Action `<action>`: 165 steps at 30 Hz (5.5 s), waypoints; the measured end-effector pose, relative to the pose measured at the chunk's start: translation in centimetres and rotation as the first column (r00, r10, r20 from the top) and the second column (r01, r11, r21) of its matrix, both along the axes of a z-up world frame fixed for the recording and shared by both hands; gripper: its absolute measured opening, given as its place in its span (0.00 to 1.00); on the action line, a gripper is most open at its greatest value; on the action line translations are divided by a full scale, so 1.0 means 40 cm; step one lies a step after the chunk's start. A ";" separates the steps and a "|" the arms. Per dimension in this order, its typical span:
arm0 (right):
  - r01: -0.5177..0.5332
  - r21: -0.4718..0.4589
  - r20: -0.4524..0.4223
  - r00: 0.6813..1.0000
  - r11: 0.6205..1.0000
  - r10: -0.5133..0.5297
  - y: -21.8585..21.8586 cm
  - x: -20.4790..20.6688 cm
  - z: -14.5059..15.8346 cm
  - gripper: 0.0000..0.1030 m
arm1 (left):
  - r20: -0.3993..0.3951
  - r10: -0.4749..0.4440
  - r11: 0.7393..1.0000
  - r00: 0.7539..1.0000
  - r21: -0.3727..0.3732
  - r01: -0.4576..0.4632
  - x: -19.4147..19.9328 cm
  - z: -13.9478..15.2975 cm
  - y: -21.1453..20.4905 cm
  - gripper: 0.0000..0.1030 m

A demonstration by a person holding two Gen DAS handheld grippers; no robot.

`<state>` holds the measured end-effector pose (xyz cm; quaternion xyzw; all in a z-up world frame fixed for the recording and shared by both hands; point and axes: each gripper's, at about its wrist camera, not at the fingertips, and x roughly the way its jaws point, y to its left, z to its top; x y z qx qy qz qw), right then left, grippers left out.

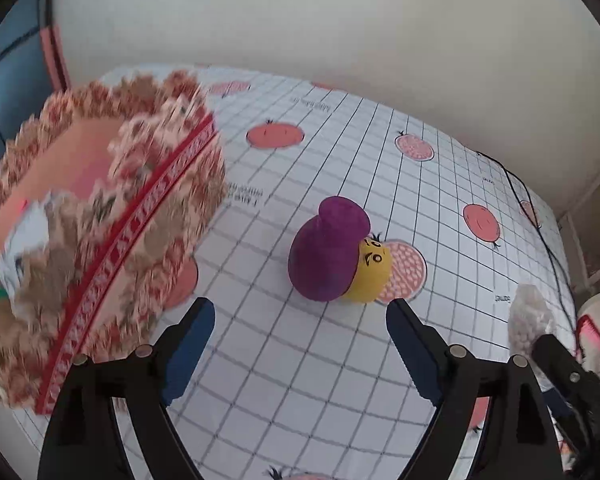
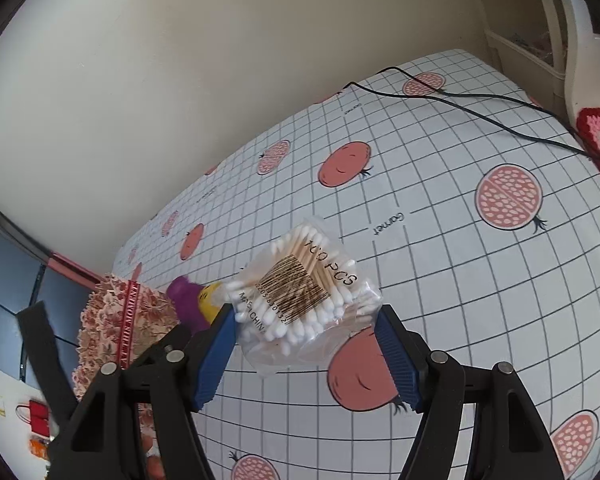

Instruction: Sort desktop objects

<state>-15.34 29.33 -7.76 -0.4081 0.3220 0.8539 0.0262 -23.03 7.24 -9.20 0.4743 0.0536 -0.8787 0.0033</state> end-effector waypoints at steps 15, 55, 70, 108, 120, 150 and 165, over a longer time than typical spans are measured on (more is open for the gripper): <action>-0.002 0.001 -0.022 1.000 1.000 0.002 0.066 -0.053 -0.036 0.70 | -0.158 -0.144 0.974 0.977 -0.194 0.113 -0.146 -0.048 0.113 0.89; -0.029 -0.028 -0.054 0.998 0.999 0.028 0.018 -0.056 0.020 0.71 | -0.102 -0.157 0.973 0.982 -0.189 0.136 -0.116 -0.060 0.134 0.71; 0.004 0.108 -0.214 0.977 0.994 0.019 -0.012 0.114 0.288 0.71 | -0.183 -0.034 0.999 0.982 0.017 0.038 0.116 0.123 0.069 0.71; -0.152 0.170 -0.396 0.894 0.974 0.209 -0.310 0.125 0.442 0.71 | -0.431 0.281 0.950 0.858 0.253 -0.185 0.217 0.371 -0.318 0.71; -0.378 0.197 -0.281 0.863 0.905 0.421 -0.550 0.029 0.318 0.71 | -0.330 0.576 0.804 0.748 0.394 -0.446 0.284 0.330 -0.595 0.71; -0.475 0.215 -0.189 0.837 0.854 0.513 -0.714 -0.023 0.201 0.71 | -0.148 0.637 0.725 0.756 0.448 -0.523 0.241 0.213 -0.716 0.71; -0.481 0.229 -0.202 0.827 0.846 0.525 -0.726 -0.017 0.206 0.71 | -0.124 0.610 0.740 0.783 0.443 -0.506 0.224 0.206 -0.705 0.71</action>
